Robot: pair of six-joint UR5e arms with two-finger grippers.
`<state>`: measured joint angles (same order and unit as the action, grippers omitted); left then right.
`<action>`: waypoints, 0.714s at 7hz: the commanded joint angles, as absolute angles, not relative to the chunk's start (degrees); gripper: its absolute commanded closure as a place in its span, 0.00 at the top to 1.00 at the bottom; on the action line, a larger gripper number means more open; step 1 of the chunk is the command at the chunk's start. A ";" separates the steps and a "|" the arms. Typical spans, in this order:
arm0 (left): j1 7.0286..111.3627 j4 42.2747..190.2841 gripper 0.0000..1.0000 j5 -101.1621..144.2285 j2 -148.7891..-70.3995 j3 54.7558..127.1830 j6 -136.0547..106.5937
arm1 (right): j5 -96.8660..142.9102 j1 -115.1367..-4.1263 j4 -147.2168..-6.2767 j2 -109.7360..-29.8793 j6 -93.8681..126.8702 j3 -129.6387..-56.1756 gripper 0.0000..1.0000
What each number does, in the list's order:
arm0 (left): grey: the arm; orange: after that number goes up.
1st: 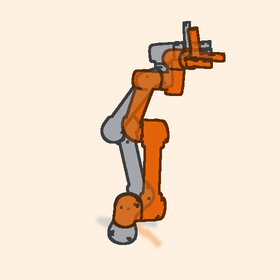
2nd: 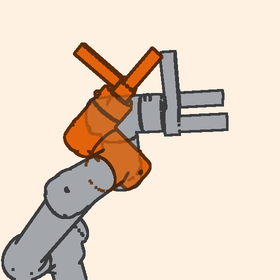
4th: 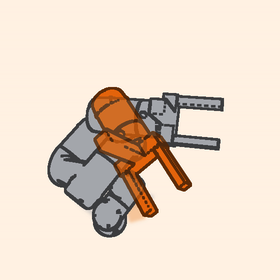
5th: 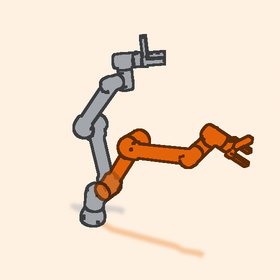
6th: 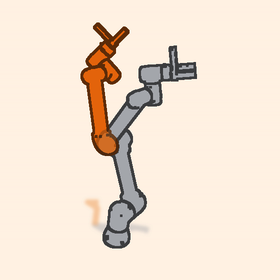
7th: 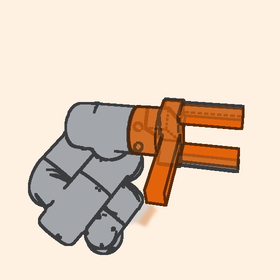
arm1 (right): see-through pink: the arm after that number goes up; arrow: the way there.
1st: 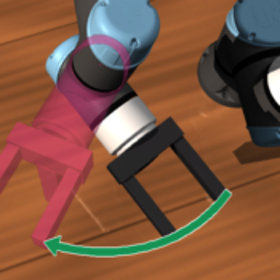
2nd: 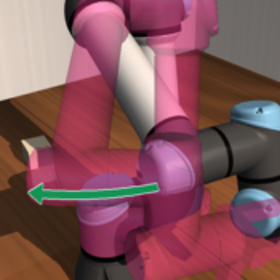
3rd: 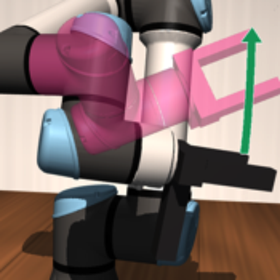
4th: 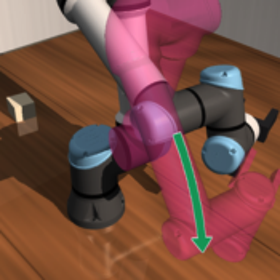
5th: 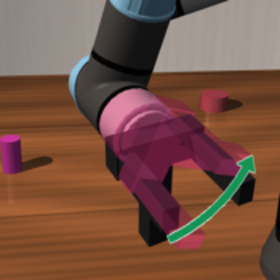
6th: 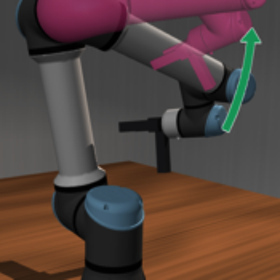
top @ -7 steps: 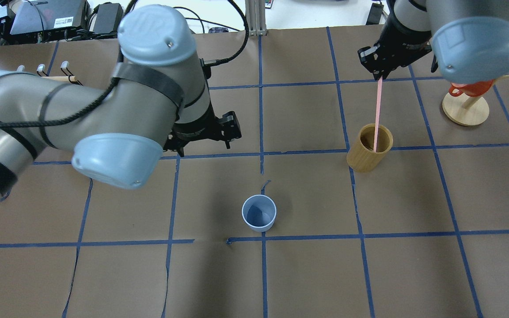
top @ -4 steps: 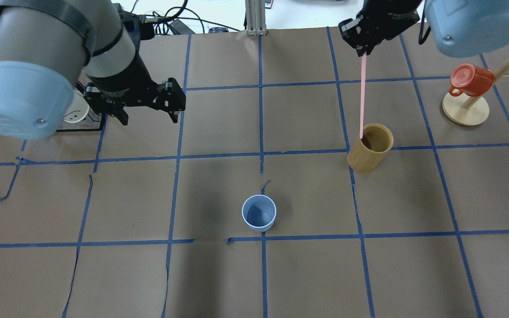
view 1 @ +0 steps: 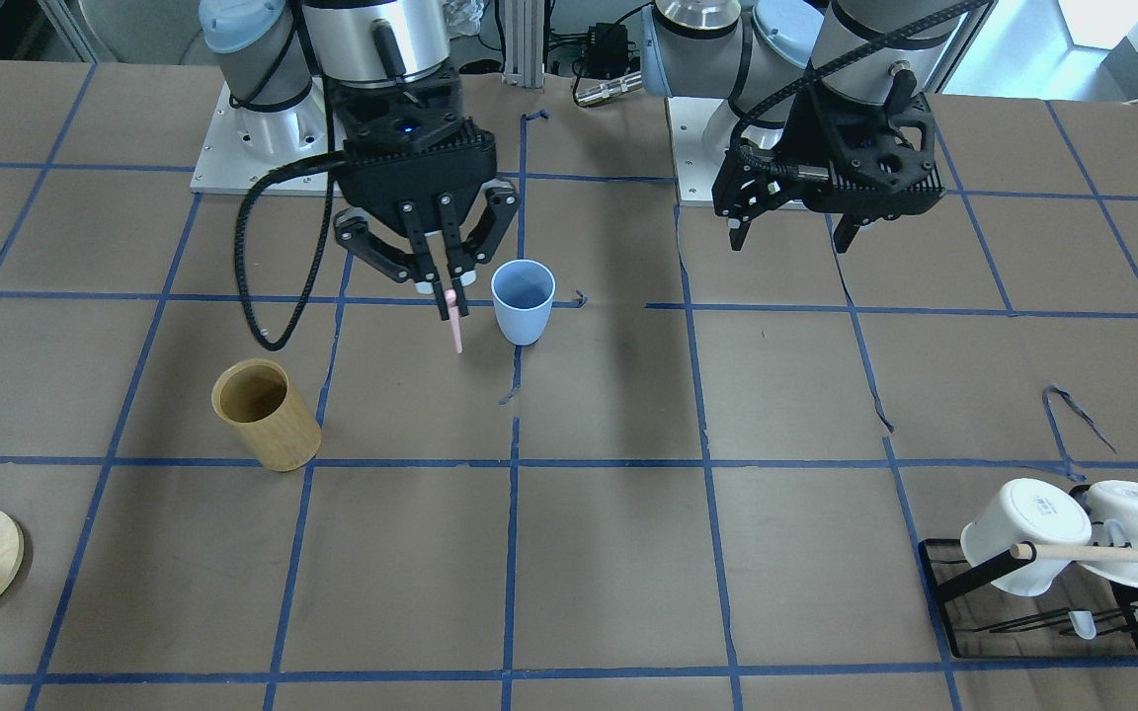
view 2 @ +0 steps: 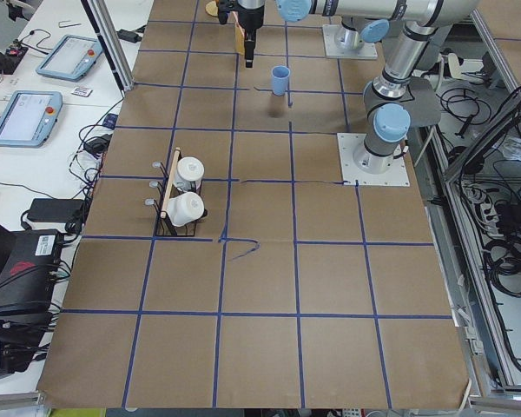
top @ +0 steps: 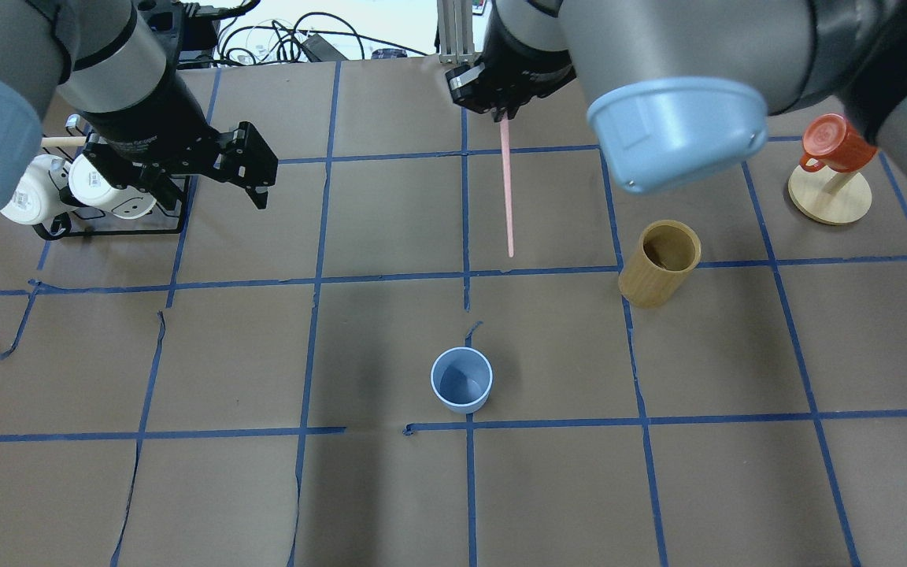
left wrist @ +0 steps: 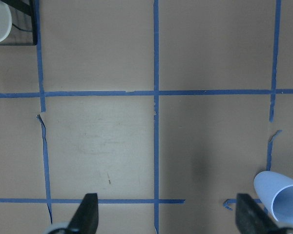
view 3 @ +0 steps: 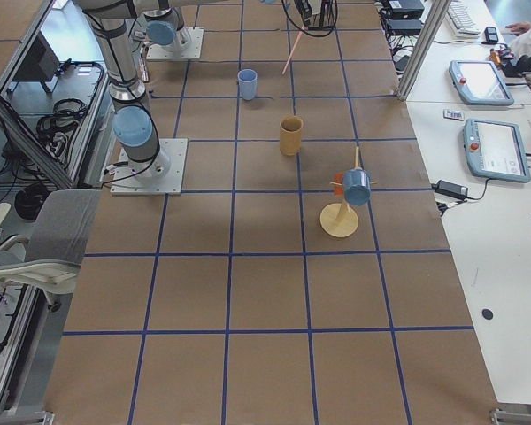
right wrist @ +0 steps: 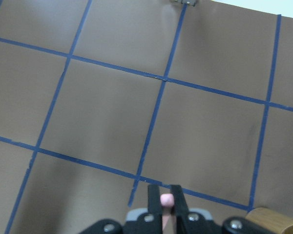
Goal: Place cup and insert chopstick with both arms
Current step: 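Carry the pink chopstick over the light blue cup and lower it inside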
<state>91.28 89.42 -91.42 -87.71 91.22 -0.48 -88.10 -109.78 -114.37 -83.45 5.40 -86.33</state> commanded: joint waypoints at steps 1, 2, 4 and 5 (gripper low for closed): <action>91.06 89.21 1.00 -91.32 -87.71 91.23 -0.18 | -87.89 -116.78 -119.33 -83.76 14.65 -91.47 0.11; 91.14 89.21 1.00 -91.41 -87.71 91.23 -0.18 | -87.80 -117.85 -120.31 -84.98 14.68 -93.15 0.11; 91.05 89.12 1.00 -91.49 -87.63 91.23 -0.18 | -88.33 -117.95 -115.95 -87.88 14.68 -95.09 0.11; 90.71 88.77 1.00 -91.41 -87.80 90.88 -0.18 | -88.77 -117.95 -115.93 -87.89 14.85 -96.49 0.11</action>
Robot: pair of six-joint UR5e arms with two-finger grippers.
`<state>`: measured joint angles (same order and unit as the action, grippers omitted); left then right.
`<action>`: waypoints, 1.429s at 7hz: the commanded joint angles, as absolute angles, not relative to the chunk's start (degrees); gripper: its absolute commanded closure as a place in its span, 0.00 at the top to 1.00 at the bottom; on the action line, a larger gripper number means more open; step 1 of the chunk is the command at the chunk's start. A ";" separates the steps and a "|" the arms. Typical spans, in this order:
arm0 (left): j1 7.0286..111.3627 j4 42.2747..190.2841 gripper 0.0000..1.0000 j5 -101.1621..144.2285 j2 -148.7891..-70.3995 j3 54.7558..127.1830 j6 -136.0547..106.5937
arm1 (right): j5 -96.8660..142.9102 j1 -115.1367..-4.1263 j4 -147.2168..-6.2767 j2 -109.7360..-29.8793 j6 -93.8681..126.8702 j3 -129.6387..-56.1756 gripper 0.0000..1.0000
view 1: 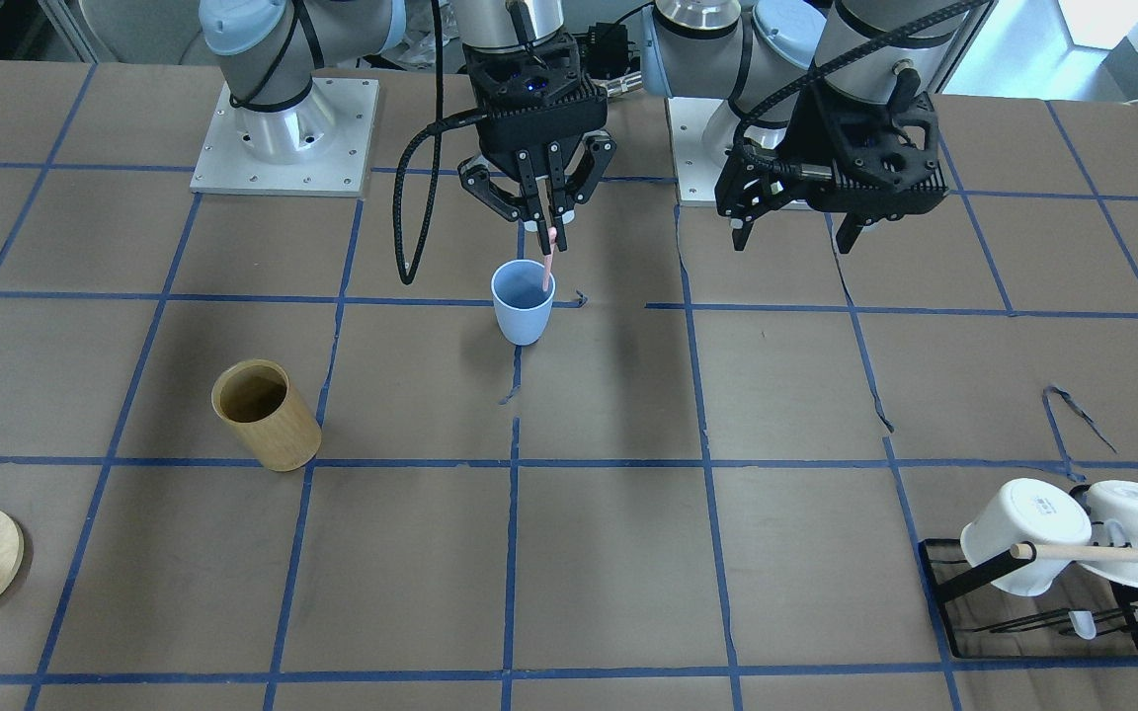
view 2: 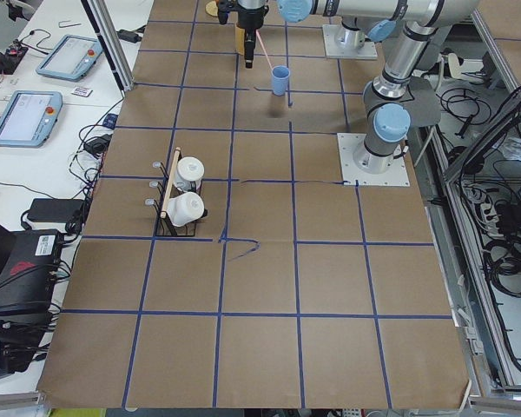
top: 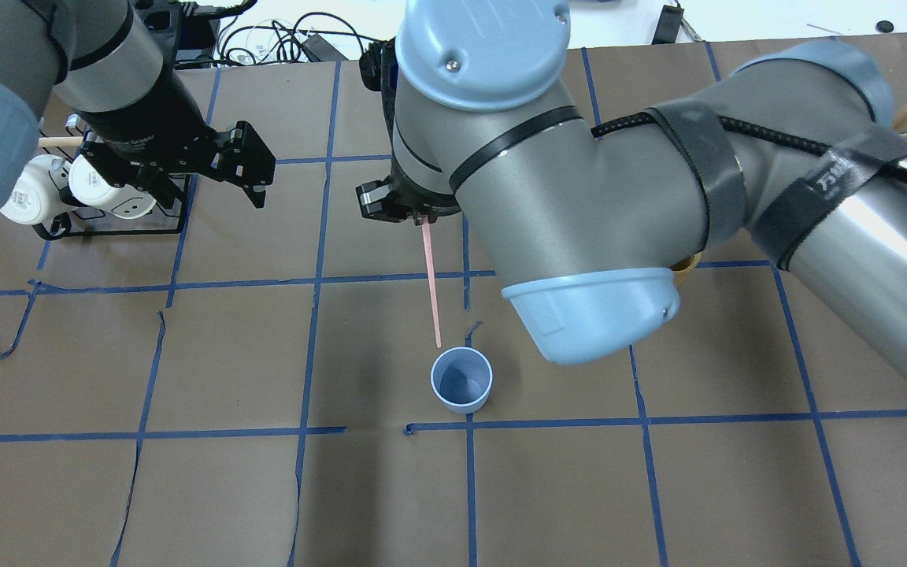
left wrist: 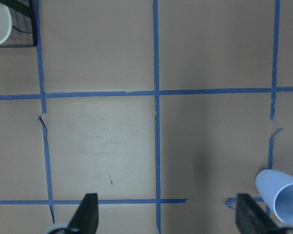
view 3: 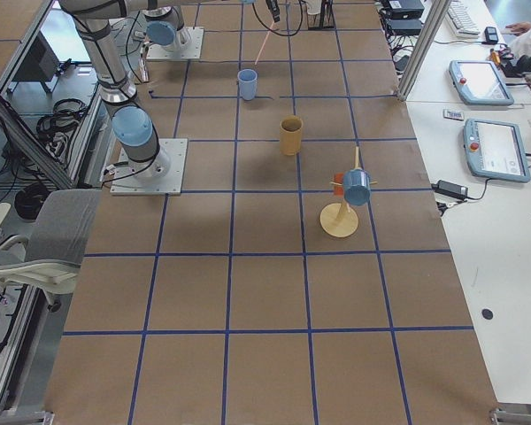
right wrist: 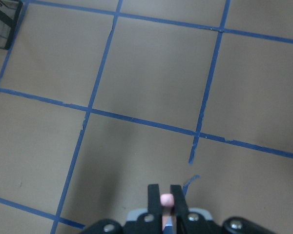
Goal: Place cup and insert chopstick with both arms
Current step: 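Carry the pink chopstick over the light blue cup and lower it inside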
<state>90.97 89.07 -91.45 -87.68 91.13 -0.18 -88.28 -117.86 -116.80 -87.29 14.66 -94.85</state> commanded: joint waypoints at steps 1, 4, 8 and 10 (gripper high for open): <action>90.70 88.86 1.00 -91.41 -87.72 90.70 -0.35 | -88.77 -117.95 -116.54 -87.89 15.03 -98.16 0.11; 90.53 88.86 1.00 -91.32 -87.80 90.44 -0.35 | -88.68 -117.95 -116.28 -87.89 16.70 -99.48 0.18; 90.53 88.86 1.00 -91.41 -87.63 90.61 -0.35 | -88.59 -117.95 -116.72 -87.45 16.79 -100.90 0.47; 90.53 88.86 1.00 -91.41 -87.80 90.53 -0.35 | -88.42 -117.78 -115.93 -88.41 16.61 -99.77 1.00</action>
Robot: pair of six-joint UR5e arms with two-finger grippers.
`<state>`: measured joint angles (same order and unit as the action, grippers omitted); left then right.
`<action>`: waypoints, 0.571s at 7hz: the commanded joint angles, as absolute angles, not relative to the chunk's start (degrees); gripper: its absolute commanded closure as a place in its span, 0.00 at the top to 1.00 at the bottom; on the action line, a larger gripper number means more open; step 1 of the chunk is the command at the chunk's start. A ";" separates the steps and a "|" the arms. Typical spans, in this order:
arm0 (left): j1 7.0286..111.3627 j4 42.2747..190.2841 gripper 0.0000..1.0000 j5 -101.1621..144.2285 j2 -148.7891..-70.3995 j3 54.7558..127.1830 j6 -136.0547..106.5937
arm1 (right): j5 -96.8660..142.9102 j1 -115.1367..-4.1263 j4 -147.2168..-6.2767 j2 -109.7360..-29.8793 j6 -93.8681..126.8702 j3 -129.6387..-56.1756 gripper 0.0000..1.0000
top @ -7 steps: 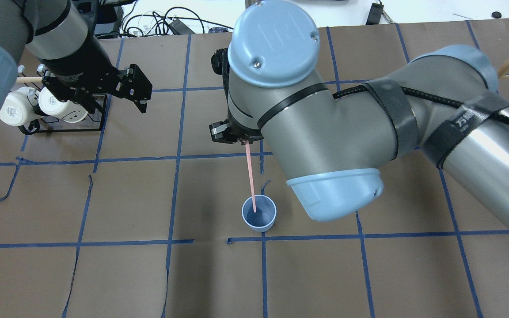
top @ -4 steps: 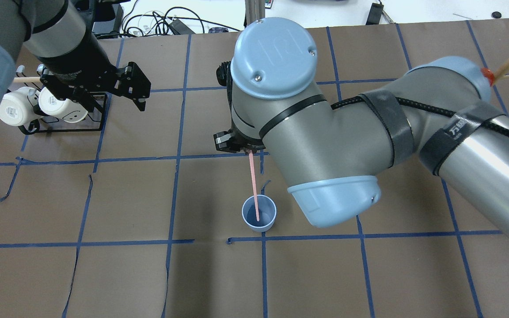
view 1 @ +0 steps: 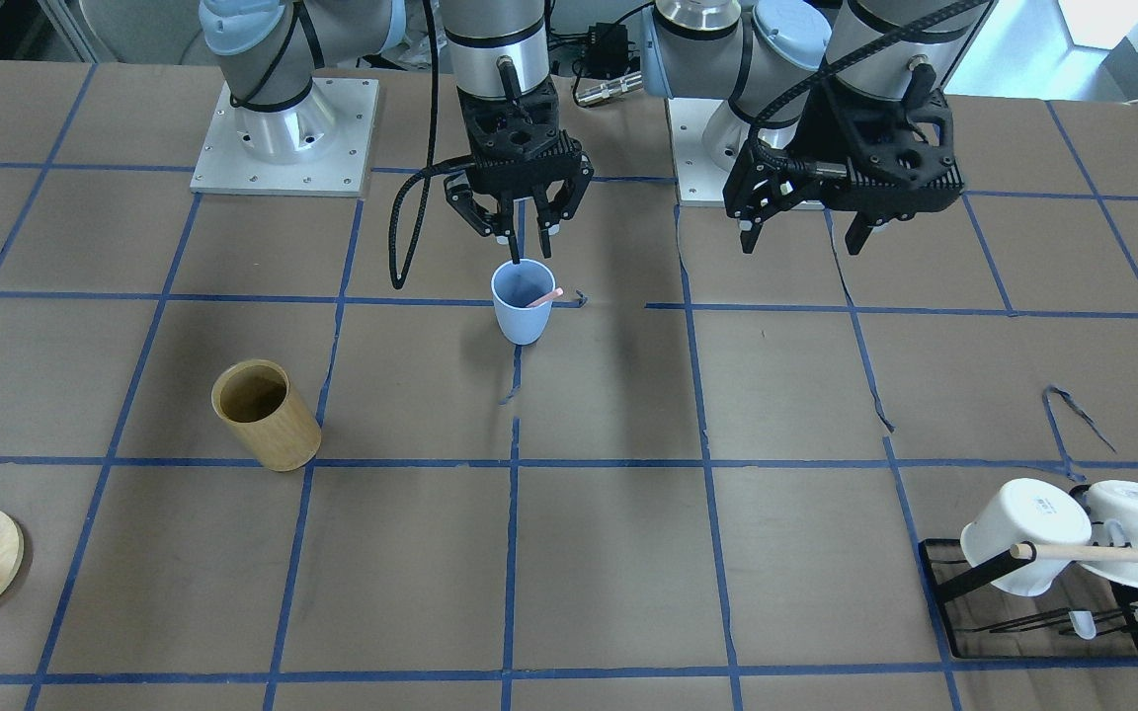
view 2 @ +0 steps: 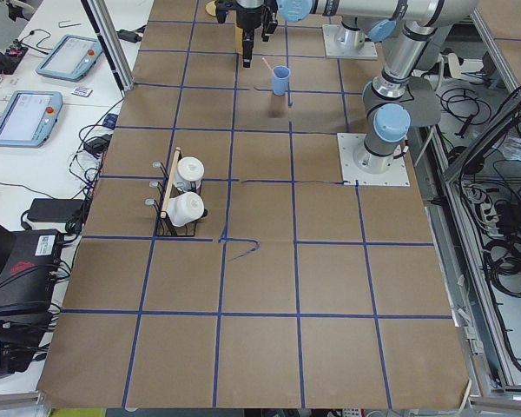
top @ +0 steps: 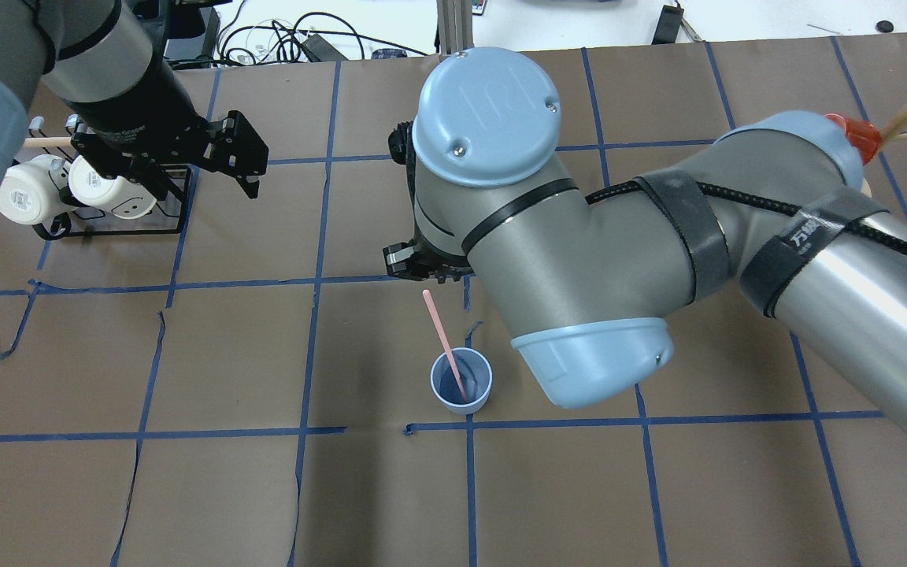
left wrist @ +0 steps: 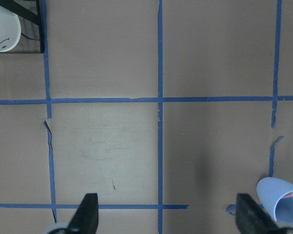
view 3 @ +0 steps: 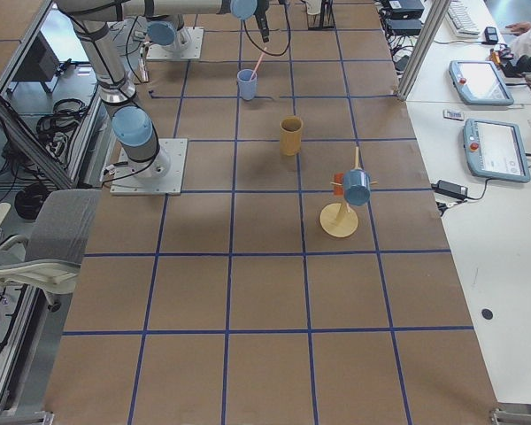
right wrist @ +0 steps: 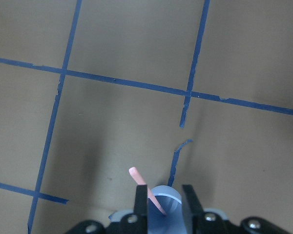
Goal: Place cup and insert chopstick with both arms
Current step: 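Open the right gripper to release the chopstick in the blue cup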
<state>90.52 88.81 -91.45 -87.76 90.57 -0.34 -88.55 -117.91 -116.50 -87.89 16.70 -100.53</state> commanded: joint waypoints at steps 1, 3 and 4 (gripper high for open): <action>90.61 88.86 1.00 -91.32 -87.72 90.53 -0.35 | -87.81 -116.56 -111.49 -89.03 16.61 -99.32 1.00; 90.79 88.77 1.00 -91.41 -87.72 90.44 -0.70 | -87.72 -113.22 -102.35 -89.03 16.52 -96.43 1.00; 90.79 88.77 1.00 -91.41 -87.71 90.53 -0.79 | -87.19 -109.72 -96.91 -89.03 16.52 -95.46 1.00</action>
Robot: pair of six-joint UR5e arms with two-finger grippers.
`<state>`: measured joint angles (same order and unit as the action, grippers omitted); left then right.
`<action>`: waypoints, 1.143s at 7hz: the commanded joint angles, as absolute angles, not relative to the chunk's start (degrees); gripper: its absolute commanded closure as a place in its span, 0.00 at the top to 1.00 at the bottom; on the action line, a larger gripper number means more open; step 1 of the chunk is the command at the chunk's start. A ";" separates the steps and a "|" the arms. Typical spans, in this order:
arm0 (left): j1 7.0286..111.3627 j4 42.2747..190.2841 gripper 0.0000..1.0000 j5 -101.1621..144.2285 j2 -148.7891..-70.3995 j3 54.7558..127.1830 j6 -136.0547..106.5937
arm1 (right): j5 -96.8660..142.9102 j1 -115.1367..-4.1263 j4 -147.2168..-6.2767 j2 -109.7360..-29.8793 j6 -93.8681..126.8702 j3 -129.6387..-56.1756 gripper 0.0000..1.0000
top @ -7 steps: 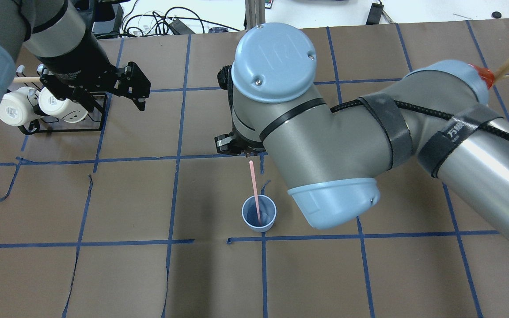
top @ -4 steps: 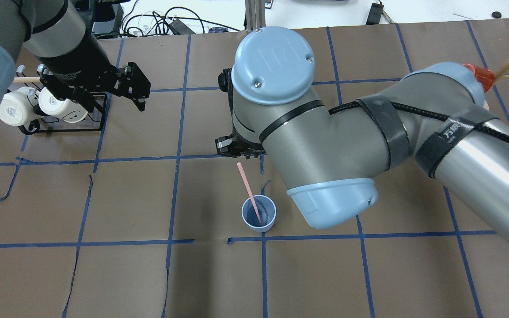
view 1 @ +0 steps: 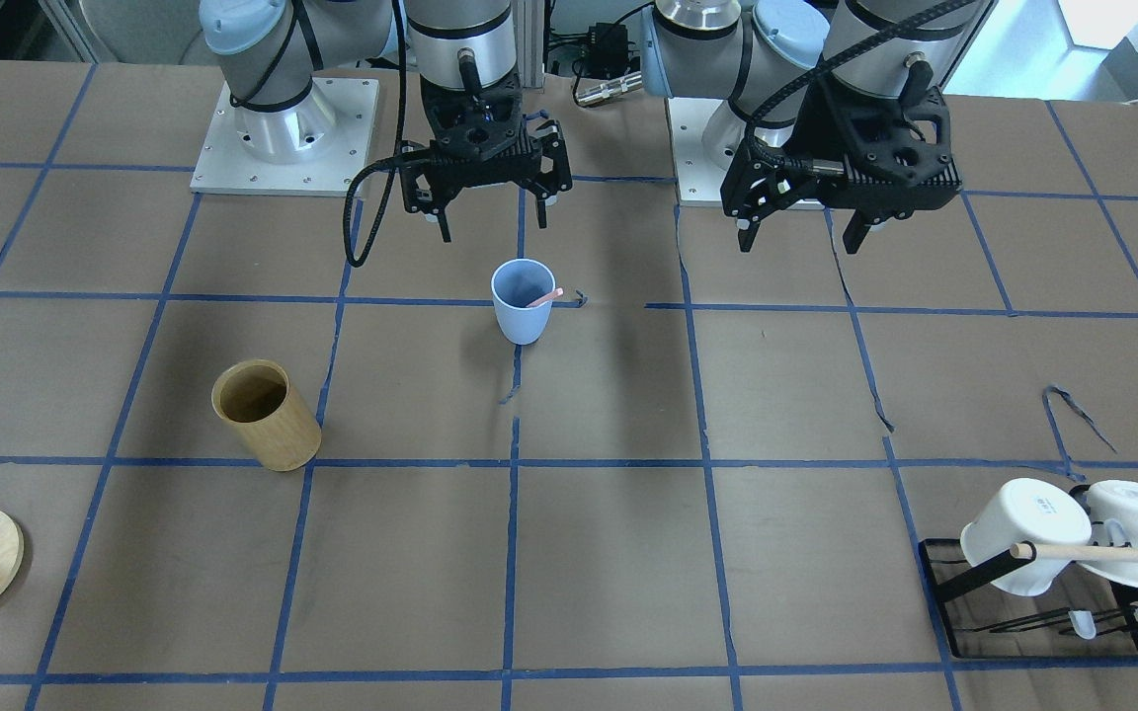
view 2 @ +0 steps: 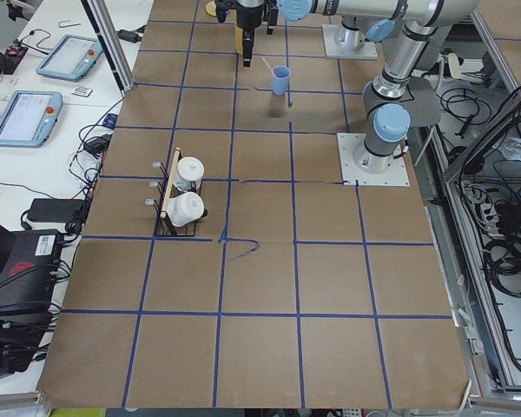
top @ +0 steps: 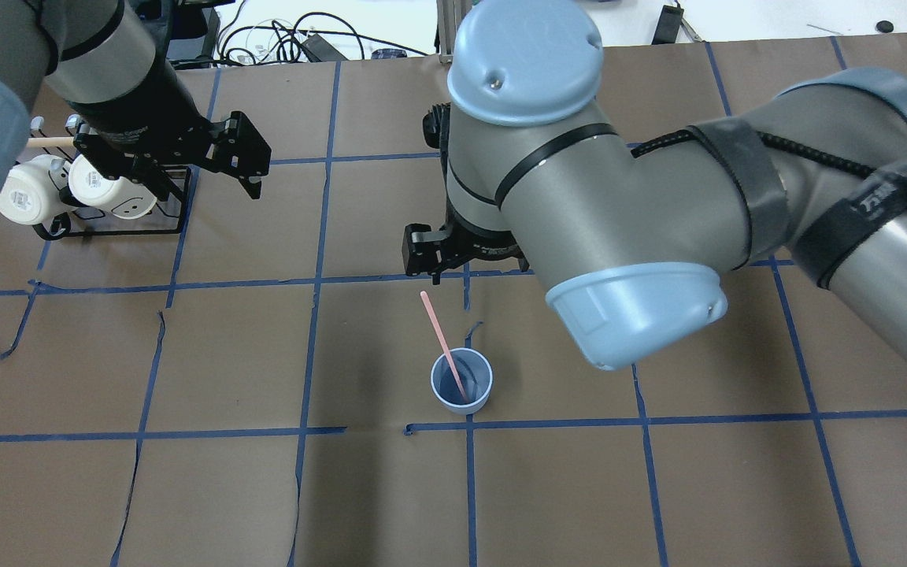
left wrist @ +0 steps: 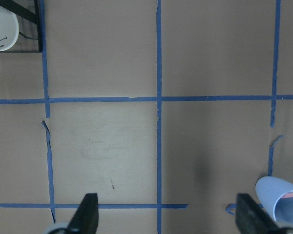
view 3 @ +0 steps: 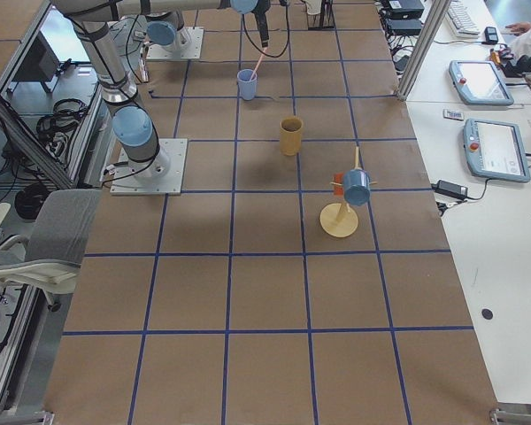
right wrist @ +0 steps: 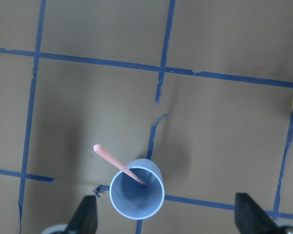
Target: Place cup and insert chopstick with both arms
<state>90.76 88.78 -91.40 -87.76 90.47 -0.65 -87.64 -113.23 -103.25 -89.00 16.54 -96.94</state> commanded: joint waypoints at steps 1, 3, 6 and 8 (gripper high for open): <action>90.79 88.86 1.00 -91.41 -87.71 90.79 -0.88 | -87.27 -105.25 -93.98 -89.56 16.52 -94.41 1.00; 90.88 88.86 1.00 -91.41 -87.63 91.06 -0.97 | -87.98 -95.68 -85.46 -89.30 14.87 -93.34 1.00; 90.88 88.86 1.00 -91.41 -87.45 91.05 -1.05 | -88.15 -91.95 -88.83 -90.44 12.14 -91.76 1.00; 90.79 88.86 1.00 -91.49 -87.27 91.32 -1.05 | -94.78 -91.76 -88.51 -91.49 11.95 -91.32 1.00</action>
